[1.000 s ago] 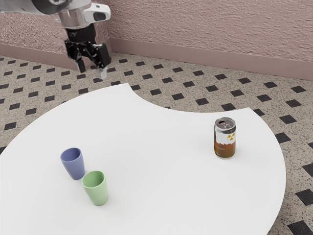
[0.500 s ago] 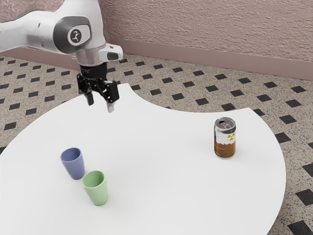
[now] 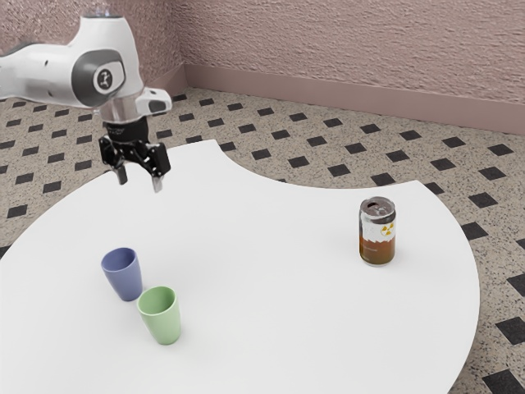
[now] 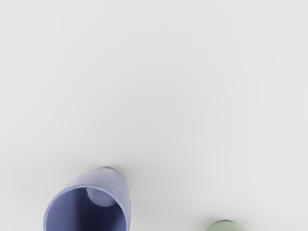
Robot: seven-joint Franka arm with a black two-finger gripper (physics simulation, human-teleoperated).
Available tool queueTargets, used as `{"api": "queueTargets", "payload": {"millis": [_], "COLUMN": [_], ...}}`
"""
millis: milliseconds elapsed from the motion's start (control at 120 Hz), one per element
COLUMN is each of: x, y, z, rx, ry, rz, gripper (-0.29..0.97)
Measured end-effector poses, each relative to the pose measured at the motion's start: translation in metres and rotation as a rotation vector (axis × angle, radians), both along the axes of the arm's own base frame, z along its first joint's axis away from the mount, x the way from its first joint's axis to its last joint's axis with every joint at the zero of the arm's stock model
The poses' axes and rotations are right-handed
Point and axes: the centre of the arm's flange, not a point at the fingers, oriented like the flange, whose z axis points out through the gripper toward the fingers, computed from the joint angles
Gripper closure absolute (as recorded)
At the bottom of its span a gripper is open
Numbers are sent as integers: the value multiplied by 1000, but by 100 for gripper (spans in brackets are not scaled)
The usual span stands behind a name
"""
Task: Place the left cup onto the right cup
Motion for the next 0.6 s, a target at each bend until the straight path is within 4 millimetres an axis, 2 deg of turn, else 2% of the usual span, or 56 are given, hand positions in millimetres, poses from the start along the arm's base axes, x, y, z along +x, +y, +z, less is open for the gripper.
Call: {"api": "queueTargets", "payload": {"millis": [225,500,600], "x": [-7,-11,-13], "y": [-13,18,24], "z": [-29,-47,-54], "rx": [-1,-1,-1], "ry": [10,-24,-29], "rz": [-31,-54,-90], "gripper": [2,2,2]}}
